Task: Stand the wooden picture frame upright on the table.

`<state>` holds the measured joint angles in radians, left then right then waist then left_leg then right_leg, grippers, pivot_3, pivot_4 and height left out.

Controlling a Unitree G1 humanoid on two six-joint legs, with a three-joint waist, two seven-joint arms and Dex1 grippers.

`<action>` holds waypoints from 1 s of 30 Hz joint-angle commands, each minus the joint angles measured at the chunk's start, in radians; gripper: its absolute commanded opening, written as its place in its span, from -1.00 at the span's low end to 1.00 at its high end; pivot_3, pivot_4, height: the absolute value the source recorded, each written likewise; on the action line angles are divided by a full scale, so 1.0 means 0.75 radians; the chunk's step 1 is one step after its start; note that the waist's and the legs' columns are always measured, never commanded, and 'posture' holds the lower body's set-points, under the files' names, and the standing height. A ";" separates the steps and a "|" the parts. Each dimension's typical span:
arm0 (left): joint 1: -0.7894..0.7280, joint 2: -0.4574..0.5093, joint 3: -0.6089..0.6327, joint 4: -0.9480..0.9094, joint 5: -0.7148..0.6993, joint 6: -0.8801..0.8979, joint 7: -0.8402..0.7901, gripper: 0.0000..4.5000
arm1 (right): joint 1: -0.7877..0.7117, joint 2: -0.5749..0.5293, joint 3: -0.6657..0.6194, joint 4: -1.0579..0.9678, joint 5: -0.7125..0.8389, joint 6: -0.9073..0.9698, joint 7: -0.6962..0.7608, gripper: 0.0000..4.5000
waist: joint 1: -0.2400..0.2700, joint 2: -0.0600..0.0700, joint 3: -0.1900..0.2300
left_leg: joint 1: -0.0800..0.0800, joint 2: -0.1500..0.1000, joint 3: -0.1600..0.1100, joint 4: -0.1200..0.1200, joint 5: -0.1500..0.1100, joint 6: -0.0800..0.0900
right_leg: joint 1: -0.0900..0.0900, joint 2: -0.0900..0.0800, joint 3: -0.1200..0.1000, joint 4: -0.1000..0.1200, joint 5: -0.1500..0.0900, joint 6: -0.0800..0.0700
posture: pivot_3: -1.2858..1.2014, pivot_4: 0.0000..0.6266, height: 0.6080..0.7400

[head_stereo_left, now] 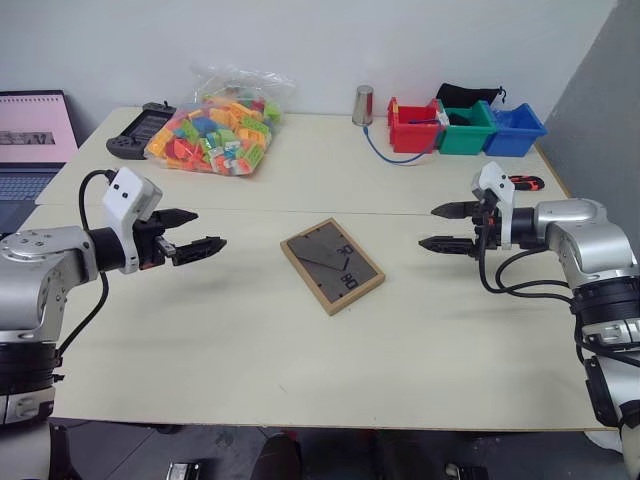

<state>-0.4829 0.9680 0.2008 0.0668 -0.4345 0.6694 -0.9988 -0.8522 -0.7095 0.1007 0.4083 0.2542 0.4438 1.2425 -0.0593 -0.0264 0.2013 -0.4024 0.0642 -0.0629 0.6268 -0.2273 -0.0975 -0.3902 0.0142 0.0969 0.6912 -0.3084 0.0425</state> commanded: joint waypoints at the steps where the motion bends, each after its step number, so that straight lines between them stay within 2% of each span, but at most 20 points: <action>1: -0.001 0.029 0.029 -0.052 0.009 -0.008 0.020 1.00 | -0.042 -0.015 -0.013 0.009 -0.019 -0.039 0.011 0.99 | 0.000 0.000 0.000 | 0.000 0.000 0.000 0.000 0.000 0.000 | 0.000 0.000 0.000 0.000 0.000 0.000 | 0.03 -0.52 1.00; 4: -0.017 -0.007 0.034 -0.039 0.003 0.011 0.069 1.00 | -0.044 -0.002 -0.022 0.030 -0.024 -0.043 -0.012 0.99 | 0.000 0.000 0.000 | 0.000 0.000 0.000 0.000 0.000 0.000 | 0.000 0.000 0.000 0.000 0.000 0.000 | 0.03 -0.52 1.00; 18: 0.046 -0.006 0.035 -0.084 -0.024 0.067 0.081 1.00 | -0.057 0.016 -0.003 0.054 -0.059 -0.084 0.016 0.99 | 0.000 0.000 0.000 | 0.001 0.000 0.000 0.001 0.000 0.000 | 0.000 0.000 0.000 0.004 0.000 0.000 | 0.03 -0.52 1.00; 29: 0.040 -0.064 0.023 -0.083 -0.027 0.067 0.110 1.00 | -0.066 0.074 -0.018 0.116 -0.074 -0.120 -0.044 0.99 | 0.000 0.000 0.000 | 0.001 0.000 0.000 0.002 0.000 0.000 | 0.000 0.000 0.000 0.005 0.000 0.000 | 0.03 -0.52 1.00; 30: 0.054 -0.070 0.013 -0.092 -0.019 0.058 0.109 0.84 | -0.067 0.086 -0.022 0.116 -0.069 -0.115 -0.051 0.83 | 0.000 0.000 0.000 | 0.001 0.000 0.000 0.002 0.000 0.000 | 0.000 0.000 0.000 0.005 0.000 0.000 | 0.03 -0.52 1.00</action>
<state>-0.4431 0.9139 0.2019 0.0367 -0.4413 0.7287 -0.9233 -0.8781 -0.6494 0.1031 0.5051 0.1988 0.3758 1.2162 -0.0590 -0.0264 0.2013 -0.4016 0.0641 -0.0628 0.6284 -0.2272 -0.0975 -0.3903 0.0142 0.0970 0.6953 -0.3084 0.0425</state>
